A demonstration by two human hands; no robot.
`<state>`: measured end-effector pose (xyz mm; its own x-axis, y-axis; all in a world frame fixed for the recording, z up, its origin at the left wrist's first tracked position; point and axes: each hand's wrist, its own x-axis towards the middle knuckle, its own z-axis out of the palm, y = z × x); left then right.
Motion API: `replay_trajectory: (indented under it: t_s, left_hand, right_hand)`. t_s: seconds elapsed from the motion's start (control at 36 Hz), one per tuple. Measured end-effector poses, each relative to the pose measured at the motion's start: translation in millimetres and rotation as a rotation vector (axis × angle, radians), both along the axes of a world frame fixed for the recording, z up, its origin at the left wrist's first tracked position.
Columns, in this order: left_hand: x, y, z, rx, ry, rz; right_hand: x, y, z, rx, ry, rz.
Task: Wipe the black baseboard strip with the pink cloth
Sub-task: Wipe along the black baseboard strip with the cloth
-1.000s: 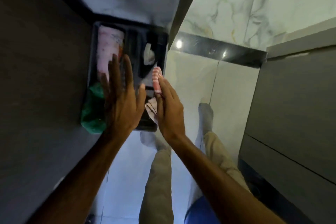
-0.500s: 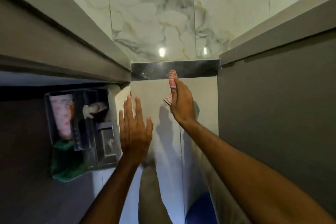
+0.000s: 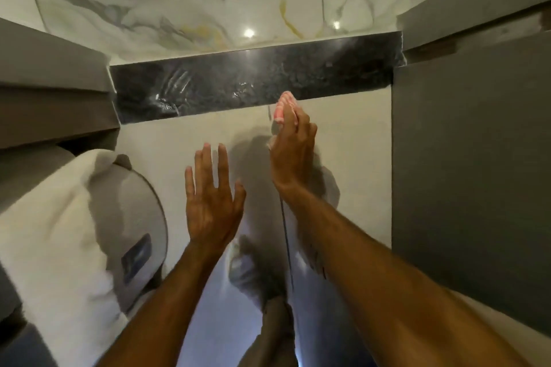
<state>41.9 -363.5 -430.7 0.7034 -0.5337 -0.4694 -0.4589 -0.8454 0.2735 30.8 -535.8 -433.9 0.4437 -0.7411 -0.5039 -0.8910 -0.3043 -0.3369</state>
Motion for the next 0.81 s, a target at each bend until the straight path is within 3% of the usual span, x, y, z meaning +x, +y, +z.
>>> replay_trajectory:
  t_s: [0.17, 0.28, 0.39, 0.53, 0.58, 0.67, 0.81]
  left_hand:
    - [1.5, 6.5, -122.4, -0.091, -0.046, -0.122]
    - [0.3, 15.8, -156.6, -0.062, -0.105, -0.13]
    - [-0.1, 23.1, -171.2, -0.07, -0.241, -0.219]
    - [-0.1, 21.4, -174.7, -0.148, -0.307, -0.203]
    - [-0.4, 20.1, -174.4, -0.179, -0.314, -0.196]
    - [-0.1, 20.8, -175.8, -0.177, -0.336, -0.183]
    - [6.6, 21.9, -170.1, -0.152, -0.36, -0.167]
  right_hand:
    - [-26.0, -16.8, -101.4, -0.399, -0.079, 0.201]
    - [-32.0, -34.6, -132.3, -0.484, -0.127, 0.302]
    - [2.1, -37.8, -135.3, -0.43, -0.13, 0.172]
    - [51.2, -19.6, -133.2, -0.627, -0.211, 0.097]
    - [65.2, -12.3, -133.8, -0.623, -0.28, 0.215]
    - [74.4, -4.8, -138.5, -0.45, -0.257, 0.48]
    - [42.6, -4.8, -141.7, -0.459, -0.298, 0.617]
